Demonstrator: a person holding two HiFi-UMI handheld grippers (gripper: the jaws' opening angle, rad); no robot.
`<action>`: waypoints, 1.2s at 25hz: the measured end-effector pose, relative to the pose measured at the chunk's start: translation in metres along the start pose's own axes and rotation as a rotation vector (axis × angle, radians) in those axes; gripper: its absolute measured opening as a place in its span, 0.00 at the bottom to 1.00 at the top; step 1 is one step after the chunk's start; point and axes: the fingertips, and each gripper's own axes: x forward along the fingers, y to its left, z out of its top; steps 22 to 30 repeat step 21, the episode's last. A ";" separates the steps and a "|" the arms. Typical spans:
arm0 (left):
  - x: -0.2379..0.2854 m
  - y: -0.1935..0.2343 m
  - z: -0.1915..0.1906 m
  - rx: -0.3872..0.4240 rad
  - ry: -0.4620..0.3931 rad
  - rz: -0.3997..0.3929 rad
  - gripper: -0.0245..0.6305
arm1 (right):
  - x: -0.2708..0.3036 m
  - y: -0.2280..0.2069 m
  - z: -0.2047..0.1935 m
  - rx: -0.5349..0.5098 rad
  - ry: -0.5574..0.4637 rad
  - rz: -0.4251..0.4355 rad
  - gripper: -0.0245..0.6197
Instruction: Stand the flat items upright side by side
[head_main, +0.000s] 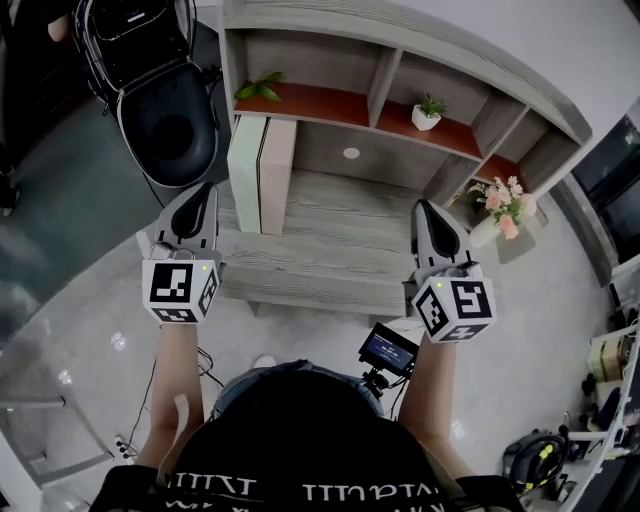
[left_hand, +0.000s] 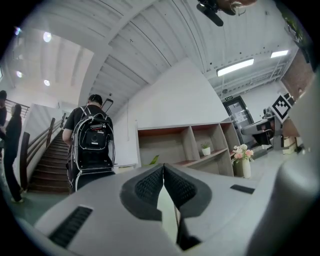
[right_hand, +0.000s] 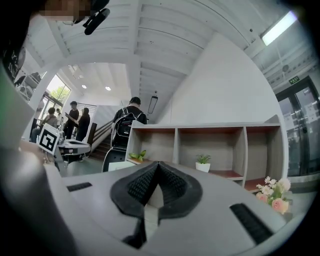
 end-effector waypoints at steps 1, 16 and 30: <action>0.001 -0.001 0.001 0.000 -0.003 -0.002 0.06 | 0.000 -0.001 0.001 -0.005 0.002 -0.002 0.06; 0.002 -0.011 0.012 -0.011 -0.035 -0.020 0.06 | 0.002 -0.004 -0.006 -0.023 0.017 -0.012 0.06; 0.003 -0.014 0.011 -0.006 -0.030 -0.021 0.06 | 0.002 -0.004 -0.009 -0.022 0.018 -0.012 0.06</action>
